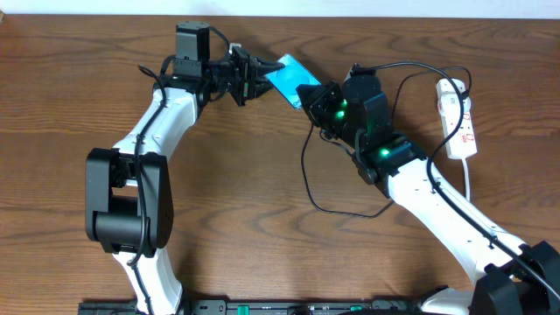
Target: Plug charger to phone and switch on socket
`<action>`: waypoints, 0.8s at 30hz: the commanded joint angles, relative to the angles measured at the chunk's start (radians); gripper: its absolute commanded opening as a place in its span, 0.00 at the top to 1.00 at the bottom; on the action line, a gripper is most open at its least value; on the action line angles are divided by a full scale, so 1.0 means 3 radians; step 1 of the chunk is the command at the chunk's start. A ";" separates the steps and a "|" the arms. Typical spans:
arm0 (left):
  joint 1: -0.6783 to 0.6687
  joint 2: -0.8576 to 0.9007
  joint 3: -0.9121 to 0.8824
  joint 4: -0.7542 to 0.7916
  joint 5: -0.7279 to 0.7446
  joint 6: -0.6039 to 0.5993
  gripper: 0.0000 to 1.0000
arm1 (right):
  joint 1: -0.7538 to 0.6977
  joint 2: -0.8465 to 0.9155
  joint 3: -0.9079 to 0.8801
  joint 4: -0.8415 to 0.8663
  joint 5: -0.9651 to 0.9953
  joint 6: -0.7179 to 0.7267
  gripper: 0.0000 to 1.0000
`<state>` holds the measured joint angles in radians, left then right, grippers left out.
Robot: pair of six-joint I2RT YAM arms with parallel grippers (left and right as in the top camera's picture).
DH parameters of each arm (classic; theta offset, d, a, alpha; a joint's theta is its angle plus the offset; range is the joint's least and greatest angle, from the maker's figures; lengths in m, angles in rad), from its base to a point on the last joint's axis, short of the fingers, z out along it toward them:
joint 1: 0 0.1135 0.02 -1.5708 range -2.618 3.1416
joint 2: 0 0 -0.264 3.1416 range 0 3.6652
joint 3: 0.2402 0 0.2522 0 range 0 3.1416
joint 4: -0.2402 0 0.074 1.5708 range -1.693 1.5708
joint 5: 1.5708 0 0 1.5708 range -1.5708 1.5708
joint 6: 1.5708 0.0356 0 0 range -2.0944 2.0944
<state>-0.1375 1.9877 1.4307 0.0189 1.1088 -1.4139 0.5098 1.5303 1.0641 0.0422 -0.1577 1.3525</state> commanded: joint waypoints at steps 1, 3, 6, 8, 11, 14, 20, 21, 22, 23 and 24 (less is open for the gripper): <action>-0.0014 -0.0056 0.0045 0.0242 -0.0011 -0.0286 0.92 | 0.0188 -0.0019 0.0009 -0.0122 -0.0395 -0.0095 0.99; -0.0014 -0.0056 0.0045 0.0336 -0.0011 -0.0338 0.92 | 0.0202 -0.0019 0.0009 -0.0149 -0.0395 -0.0095 0.99; -0.0014 -0.0056 0.0045 0.0359 -0.0011 -0.0345 0.93 | 0.0202 -0.0019 0.0009 -0.0187 -0.0394 -0.0095 0.99; -0.0014 -0.0056 0.0045 0.0359 -0.0006 -0.0341 0.93 | 0.0202 -0.0019 0.0009 -0.0207 -0.0393 -0.0099 0.99; -0.0014 -0.0056 0.0045 0.0373 0.0066 -0.0272 0.93 | 0.0186 -0.0019 0.0009 -0.0249 -0.0379 -0.0186 0.99; -0.0014 -0.0056 0.0045 0.0493 0.0271 -0.0072 0.93 | 0.0167 -0.0019 0.0009 -0.0332 -0.0381 -0.0276 0.99; -0.0013 -0.0056 0.0045 0.0987 0.0937 0.0137 0.93 | 0.0154 -0.0019 0.0009 -0.0352 -0.0420 -0.0392 0.99; -0.0013 -0.0056 0.0045 0.1082 0.1038 0.0137 0.93 | 0.0154 -0.0019 0.0009 -0.0355 -0.0421 -0.0404 0.99; -0.0013 -0.0056 0.0045 0.1150 0.1113 0.0137 0.93 | 0.0154 -0.0019 0.0009 -0.0352 -0.0425 -0.0427 0.99; -0.0013 -0.0056 0.0045 0.1197 0.1180 0.0137 0.93 | 0.0154 -0.0019 0.0009 -0.0352 -0.0422 -0.0427 0.99; -0.0013 -0.0056 0.0045 0.1208 0.1225 0.0137 0.93 | 0.0154 -0.0019 0.0009 -0.0352 -0.0422 -0.0435 0.99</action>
<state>-0.1177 1.9942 1.4235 0.3416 1.2552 -1.3865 0.5301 1.4830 1.0931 -0.0189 -0.2317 1.3098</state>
